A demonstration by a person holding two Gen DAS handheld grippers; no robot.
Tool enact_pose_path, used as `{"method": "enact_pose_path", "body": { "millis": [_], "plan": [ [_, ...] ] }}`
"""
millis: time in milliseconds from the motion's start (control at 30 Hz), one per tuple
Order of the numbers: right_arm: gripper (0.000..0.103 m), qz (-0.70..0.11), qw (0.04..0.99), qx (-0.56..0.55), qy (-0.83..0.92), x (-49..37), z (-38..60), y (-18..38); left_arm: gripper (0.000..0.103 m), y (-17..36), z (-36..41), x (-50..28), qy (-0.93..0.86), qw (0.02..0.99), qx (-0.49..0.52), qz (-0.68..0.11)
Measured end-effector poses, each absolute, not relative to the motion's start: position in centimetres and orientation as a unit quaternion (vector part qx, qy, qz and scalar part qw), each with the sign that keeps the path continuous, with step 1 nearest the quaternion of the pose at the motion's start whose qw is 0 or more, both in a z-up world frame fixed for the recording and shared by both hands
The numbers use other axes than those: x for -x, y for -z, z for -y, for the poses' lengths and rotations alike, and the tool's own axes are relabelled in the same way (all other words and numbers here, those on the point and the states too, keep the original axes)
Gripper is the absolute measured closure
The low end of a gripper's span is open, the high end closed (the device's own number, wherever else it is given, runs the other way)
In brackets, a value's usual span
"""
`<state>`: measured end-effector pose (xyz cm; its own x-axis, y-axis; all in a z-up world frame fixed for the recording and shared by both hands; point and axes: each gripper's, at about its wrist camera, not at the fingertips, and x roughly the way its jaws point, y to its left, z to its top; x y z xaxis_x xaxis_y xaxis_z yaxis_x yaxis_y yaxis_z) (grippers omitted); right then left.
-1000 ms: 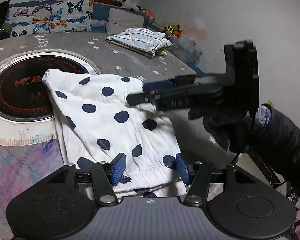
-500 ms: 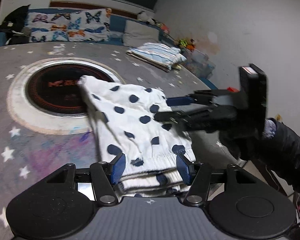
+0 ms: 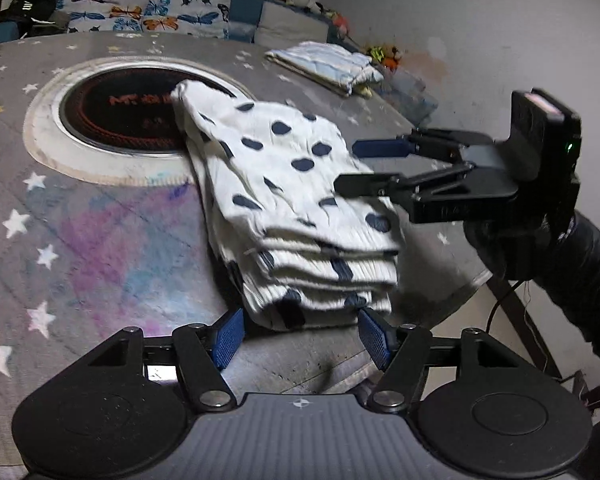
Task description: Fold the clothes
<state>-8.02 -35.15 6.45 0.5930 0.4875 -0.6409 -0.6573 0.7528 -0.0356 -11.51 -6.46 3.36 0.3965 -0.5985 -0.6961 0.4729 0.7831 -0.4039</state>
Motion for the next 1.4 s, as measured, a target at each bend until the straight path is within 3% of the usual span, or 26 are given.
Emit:
{"method": "enact_pose_path", "body": {
  "millis": [133,333,433,800,1200,1400],
  "plan": [
    [0.035,-0.313,0.882,0.132,-0.327,8.3,35.3,-6.3,0.051,-2.8,6.5,11.2,0.312,0.833,0.075,-0.45],
    [0.035,-0.314,0.881,0.127,-0.33,8.2,35.1,-6.1,0.087,-2.5,5.6,10.9,0.289,0.843,0.076,-0.447],
    [0.035,-0.313,0.88,0.126,-0.334,8.3,34.8,-6.2,0.092,-2.5,5.1,10.6,0.276,0.849,0.081,-0.444],
    [0.035,-0.296,0.875,0.142,-0.357,9.1,32.9,-6.6,0.095,-2.7,2.2,5.7,0.206,0.882,0.077,-0.416],
    [0.031,-0.256,0.838,0.243,-0.417,10.9,27.6,-6.3,0.095,-3.2,1.2,-2.1,0.175,0.889,0.08,-0.415],
    [0.031,-0.226,0.814,0.327,-0.422,11.7,23.8,-4.7,0.086,-2.9,0.0,-2.3,0.168,0.883,0.109,-0.425]
  ]
}}
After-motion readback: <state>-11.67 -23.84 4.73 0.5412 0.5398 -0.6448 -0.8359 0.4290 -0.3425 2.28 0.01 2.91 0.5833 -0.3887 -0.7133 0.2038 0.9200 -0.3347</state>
